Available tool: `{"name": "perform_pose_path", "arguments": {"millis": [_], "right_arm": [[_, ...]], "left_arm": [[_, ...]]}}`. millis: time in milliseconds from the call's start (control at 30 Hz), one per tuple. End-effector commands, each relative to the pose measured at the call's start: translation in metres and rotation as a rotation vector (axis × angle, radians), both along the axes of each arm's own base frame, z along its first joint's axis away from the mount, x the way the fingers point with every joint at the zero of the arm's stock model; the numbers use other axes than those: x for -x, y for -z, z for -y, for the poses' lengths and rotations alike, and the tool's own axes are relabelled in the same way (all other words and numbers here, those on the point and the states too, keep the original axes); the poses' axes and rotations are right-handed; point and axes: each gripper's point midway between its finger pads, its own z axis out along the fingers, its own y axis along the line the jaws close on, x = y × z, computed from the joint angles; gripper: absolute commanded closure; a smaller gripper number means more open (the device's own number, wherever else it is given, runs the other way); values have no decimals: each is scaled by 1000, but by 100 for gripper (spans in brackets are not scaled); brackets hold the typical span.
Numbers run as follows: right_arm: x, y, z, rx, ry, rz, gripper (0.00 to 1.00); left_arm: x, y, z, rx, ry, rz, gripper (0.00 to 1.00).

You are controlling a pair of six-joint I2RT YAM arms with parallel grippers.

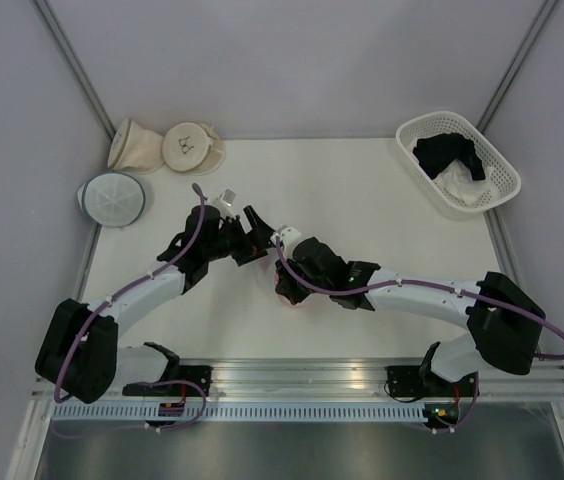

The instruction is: Unzip the laundry bag and remove the bra

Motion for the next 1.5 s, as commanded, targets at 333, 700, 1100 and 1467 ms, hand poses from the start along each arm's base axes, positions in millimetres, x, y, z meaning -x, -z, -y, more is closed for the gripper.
{"name": "perform_pose_path", "arguments": {"millis": [333, 700, 1100, 1467], "right_arm": [[8, -20, -3, -34, -82, 43, 100], [2, -20, -1, -9, -57, 56, 100], [-1, -19, -3, -4, -51, 61, 100], [-2, -23, 1, -4, -45, 74, 100]], "left_arm": [[14, -48, 48, -148, 591, 484, 16], [44, -14, 65, -270, 768, 310, 25], [72, 3, 89, -232, 837, 176, 36], [58, 18, 83, -316, 735, 132, 98]]}}
